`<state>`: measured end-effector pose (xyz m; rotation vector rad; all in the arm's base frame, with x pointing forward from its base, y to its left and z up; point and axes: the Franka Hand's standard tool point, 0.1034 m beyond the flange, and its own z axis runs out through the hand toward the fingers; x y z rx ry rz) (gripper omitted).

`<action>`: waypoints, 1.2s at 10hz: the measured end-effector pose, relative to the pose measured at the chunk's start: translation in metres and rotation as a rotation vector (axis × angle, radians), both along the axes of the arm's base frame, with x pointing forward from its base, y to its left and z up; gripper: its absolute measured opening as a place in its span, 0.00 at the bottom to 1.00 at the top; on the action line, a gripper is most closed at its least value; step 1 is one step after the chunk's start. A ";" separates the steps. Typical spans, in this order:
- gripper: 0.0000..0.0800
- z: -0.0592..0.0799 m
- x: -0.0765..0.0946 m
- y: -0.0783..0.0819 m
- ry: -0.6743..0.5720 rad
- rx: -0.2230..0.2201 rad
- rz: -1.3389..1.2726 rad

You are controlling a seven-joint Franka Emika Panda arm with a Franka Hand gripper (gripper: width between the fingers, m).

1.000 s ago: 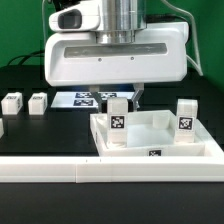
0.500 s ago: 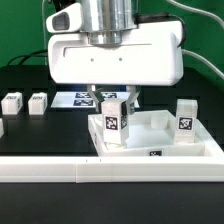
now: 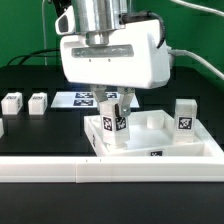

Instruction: Assemble square table

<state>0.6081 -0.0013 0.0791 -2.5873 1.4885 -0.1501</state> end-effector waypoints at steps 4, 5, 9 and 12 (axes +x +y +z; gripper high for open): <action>0.36 0.000 0.001 0.000 0.002 0.011 -0.085; 0.67 0.000 0.000 0.000 0.001 -0.002 -0.010; 0.81 0.000 0.001 -0.002 -0.026 -0.055 0.311; 0.81 0.000 0.001 -0.003 -0.041 -0.090 0.511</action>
Offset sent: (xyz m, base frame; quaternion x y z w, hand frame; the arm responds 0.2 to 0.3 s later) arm 0.0000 0.0000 0.0000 0.0000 0.0000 0.0000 1.0000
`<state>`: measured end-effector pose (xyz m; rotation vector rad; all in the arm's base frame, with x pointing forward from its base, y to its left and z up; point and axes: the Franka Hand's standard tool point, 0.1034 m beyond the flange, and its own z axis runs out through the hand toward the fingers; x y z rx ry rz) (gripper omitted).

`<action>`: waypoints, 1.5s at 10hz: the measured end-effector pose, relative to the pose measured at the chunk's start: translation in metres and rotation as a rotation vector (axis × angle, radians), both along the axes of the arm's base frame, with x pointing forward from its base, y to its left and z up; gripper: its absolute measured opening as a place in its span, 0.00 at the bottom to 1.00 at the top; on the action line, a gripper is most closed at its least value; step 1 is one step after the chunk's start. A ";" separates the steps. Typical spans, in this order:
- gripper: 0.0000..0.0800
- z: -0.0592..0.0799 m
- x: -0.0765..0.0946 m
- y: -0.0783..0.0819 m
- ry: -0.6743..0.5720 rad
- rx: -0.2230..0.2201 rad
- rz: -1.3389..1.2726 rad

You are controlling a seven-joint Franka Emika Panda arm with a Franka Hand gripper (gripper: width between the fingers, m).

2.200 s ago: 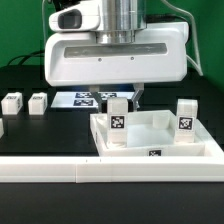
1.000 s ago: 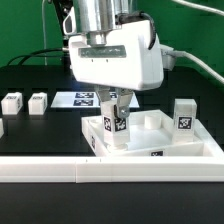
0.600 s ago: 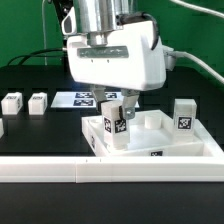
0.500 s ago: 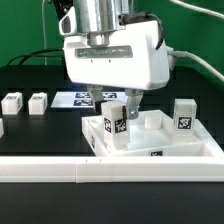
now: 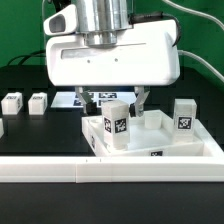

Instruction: Assemble square table

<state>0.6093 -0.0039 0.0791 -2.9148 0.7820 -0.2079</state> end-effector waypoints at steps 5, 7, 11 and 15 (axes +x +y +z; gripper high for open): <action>0.81 -0.002 -0.001 0.000 -0.030 -0.080 0.458; 0.81 -0.002 -0.001 -0.002 -0.037 -0.112 0.617; 0.80 0.000 0.003 0.006 -0.039 -0.169 0.812; 0.36 0.000 0.003 0.004 -0.038 -0.169 0.808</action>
Offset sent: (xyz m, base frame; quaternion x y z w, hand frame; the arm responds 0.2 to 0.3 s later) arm 0.0019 0.0117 -0.0031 0.0223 -0.0083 -0.2510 0.9677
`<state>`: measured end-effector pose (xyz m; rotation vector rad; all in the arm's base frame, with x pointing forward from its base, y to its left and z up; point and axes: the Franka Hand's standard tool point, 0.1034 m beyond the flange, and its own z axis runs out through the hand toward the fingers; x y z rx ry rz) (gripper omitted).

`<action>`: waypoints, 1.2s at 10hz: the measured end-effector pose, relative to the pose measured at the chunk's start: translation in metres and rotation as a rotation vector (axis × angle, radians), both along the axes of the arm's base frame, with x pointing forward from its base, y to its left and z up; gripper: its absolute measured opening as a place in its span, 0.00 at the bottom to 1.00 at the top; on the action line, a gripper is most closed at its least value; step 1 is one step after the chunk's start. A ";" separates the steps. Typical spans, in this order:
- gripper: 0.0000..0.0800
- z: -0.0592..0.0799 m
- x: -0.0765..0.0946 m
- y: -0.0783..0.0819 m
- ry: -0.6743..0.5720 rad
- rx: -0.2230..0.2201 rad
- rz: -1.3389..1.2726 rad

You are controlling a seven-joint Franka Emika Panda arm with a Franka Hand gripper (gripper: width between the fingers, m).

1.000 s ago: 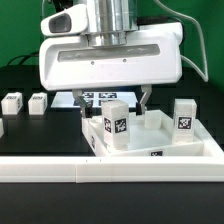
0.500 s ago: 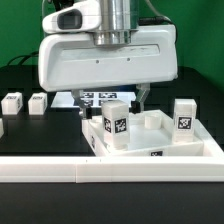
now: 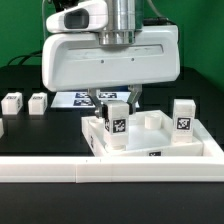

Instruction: Assemble square table

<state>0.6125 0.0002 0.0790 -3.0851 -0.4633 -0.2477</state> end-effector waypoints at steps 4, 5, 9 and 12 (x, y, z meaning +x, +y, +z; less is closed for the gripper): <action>0.36 0.000 0.000 0.000 0.004 0.018 -0.107; 0.36 0.000 0.000 0.000 0.007 0.032 -0.196; 0.36 -0.001 -0.001 0.002 0.009 0.098 -0.562; 0.36 -0.002 -0.002 0.002 0.011 0.149 -0.882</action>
Offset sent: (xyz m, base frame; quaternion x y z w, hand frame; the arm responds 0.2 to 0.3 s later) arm 0.0000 0.0000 0.0000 0.0000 0.0000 0.0650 0.9979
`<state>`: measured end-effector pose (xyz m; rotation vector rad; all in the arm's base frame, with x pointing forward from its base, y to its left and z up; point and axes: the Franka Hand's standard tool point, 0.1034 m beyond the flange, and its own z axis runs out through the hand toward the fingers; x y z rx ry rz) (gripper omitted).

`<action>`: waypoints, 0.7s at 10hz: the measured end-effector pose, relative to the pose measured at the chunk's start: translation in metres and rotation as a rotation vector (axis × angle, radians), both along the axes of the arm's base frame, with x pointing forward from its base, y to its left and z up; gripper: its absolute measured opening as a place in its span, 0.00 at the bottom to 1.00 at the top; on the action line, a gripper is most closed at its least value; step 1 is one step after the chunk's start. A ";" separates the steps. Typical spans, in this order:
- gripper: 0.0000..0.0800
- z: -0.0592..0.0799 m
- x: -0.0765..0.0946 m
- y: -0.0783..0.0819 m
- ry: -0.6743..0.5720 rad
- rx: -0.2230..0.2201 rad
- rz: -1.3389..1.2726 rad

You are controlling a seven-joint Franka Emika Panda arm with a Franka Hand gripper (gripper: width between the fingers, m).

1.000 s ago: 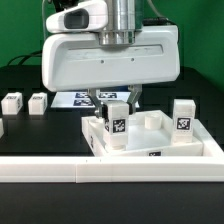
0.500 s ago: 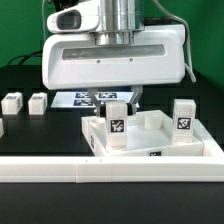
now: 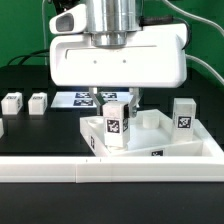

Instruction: Assemble square table

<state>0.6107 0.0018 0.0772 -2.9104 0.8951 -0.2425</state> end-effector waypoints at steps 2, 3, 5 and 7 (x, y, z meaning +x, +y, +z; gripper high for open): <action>0.36 0.000 -0.001 0.000 0.008 0.049 -0.282; 0.36 0.000 -0.001 0.000 0.011 0.061 -0.358; 0.36 -0.001 -0.001 0.000 0.015 0.090 -0.486; 0.36 0.000 -0.001 0.000 0.020 0.112 -0.586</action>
Offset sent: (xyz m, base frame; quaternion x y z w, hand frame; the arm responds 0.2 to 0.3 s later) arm -0.0029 0.0045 -0.0140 -0.0089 -0.0246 0.2535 0.9670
